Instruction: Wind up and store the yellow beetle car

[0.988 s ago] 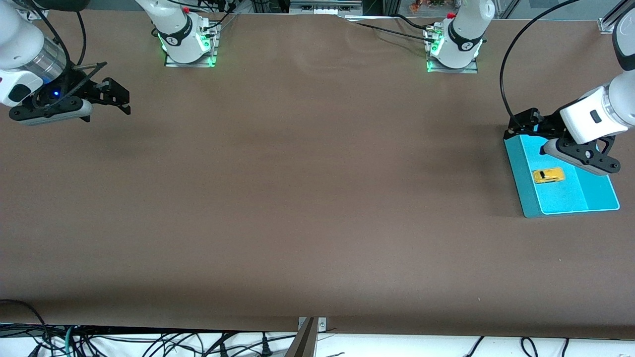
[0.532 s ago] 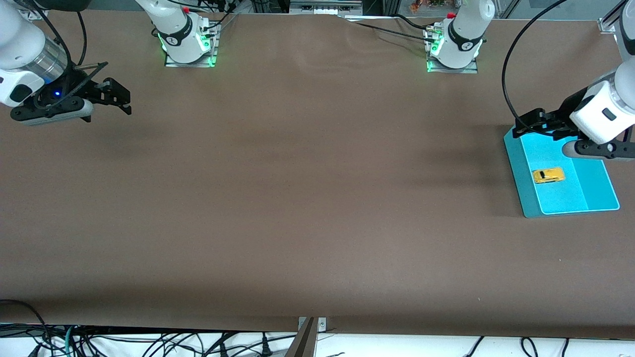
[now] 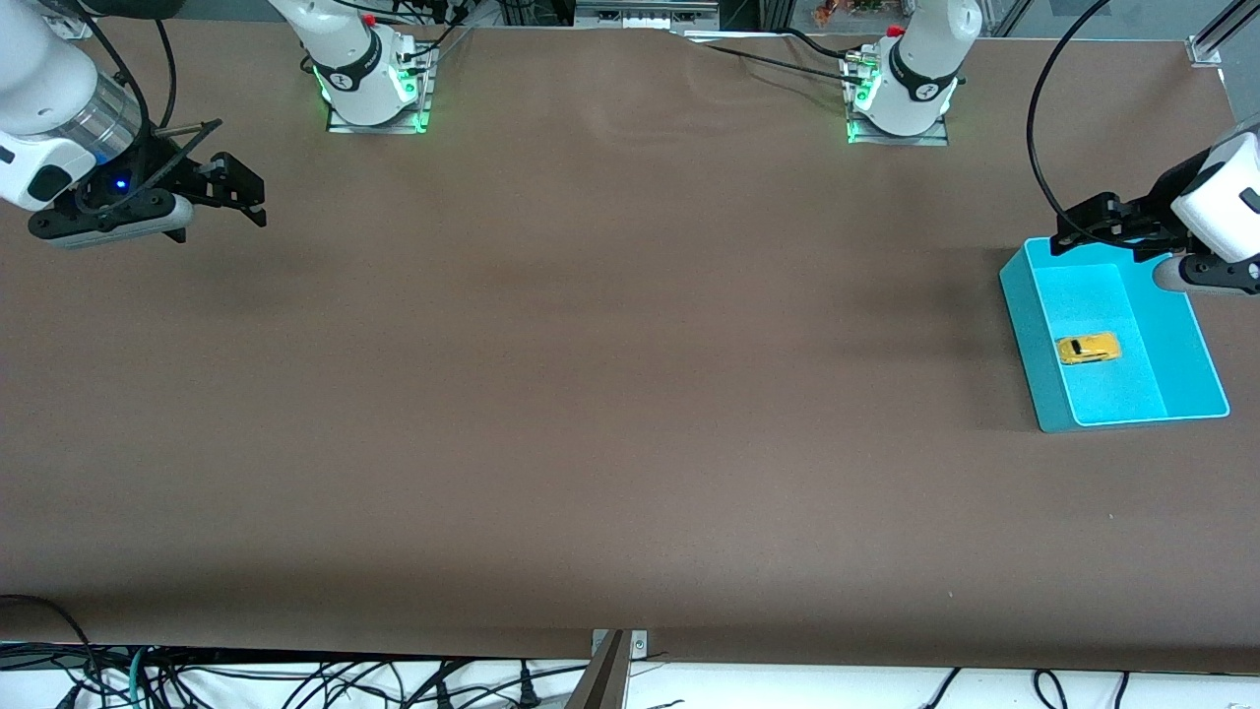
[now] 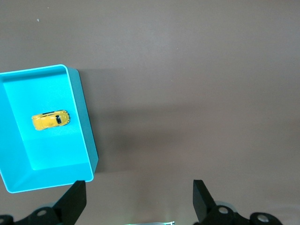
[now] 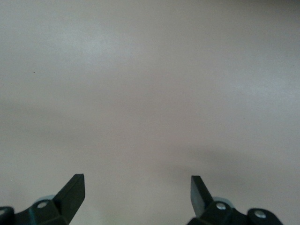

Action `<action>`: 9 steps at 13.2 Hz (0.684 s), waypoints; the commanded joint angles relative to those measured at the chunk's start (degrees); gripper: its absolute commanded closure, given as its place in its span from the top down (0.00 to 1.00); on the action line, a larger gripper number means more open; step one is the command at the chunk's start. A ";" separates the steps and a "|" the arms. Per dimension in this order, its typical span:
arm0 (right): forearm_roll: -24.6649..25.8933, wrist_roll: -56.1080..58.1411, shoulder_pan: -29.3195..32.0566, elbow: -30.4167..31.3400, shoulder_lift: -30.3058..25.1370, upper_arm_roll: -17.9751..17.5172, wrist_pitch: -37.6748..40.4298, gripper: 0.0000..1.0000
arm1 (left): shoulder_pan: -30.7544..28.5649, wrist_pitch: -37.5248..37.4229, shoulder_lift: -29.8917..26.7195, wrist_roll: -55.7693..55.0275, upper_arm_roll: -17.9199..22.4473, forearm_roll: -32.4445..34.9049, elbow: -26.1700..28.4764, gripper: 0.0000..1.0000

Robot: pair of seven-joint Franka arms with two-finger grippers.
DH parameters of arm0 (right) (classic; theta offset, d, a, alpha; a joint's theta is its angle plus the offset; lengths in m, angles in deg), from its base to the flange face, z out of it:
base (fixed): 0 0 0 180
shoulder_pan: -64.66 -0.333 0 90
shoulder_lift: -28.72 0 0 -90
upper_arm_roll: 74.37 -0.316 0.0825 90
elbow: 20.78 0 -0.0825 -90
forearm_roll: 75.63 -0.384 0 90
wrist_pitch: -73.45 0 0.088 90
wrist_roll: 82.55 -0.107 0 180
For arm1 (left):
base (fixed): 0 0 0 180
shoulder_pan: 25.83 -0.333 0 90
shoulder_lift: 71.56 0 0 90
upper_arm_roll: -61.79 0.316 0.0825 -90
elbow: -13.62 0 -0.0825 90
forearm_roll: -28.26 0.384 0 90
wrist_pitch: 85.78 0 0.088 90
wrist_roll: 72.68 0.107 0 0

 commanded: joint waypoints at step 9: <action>-0.42 0.37 -0.28 -1.46 1.07 0.11 0.37 1.00 | 1.08 -1.26 0.80 1.17 0.19 1.06 -1.07 1.00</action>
